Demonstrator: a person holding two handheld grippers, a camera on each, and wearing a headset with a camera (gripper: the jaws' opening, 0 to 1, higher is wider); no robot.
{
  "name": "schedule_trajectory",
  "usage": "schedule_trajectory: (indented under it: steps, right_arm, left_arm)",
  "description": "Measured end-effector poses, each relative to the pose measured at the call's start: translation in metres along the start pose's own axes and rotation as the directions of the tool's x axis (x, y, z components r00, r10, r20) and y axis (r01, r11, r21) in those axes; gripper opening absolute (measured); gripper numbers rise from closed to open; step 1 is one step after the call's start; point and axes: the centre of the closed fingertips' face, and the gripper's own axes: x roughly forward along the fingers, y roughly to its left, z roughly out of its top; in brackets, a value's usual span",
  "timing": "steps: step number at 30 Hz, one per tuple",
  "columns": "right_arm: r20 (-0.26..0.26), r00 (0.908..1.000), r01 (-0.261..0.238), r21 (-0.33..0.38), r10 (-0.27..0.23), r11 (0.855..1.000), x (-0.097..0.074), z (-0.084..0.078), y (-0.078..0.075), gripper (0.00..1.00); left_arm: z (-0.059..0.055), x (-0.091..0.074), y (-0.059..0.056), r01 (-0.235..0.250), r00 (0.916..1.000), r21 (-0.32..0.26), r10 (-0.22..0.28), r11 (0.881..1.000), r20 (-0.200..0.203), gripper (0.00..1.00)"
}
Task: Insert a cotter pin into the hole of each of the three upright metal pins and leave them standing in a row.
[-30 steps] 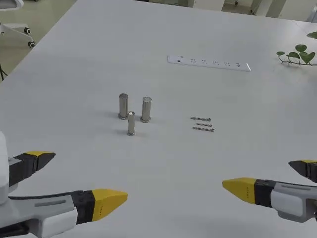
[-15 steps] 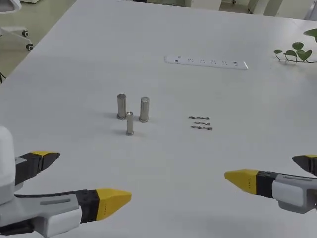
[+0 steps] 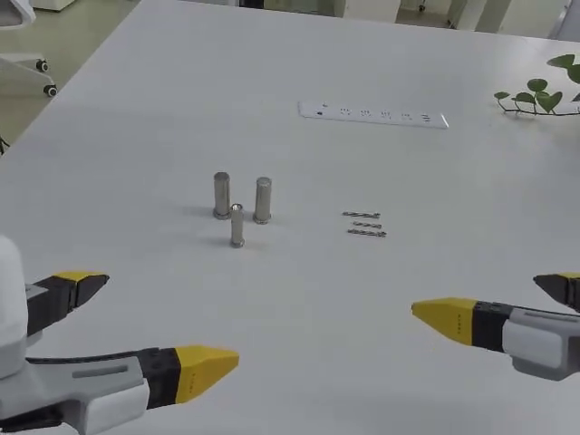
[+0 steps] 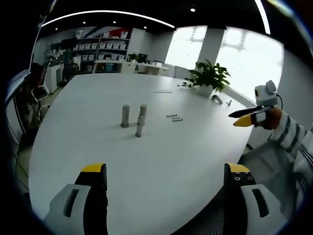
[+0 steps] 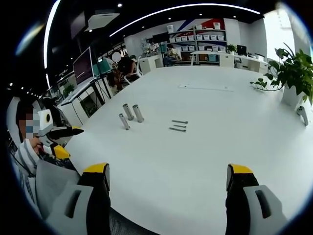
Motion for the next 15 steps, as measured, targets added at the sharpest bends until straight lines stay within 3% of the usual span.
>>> schedule_trajectory:
  steps: [15]
  right_arm:
    - [-0.012,0.9998,0.016,-0.019,-0.016,1.000,-0.0077,-0.0022,0.0016,0.98]
  left_arm:
    - [0.0068,-0.0016,-0.0065,0.028,0.9996,0.037,-0.027,0.999,-0.005,0.97]
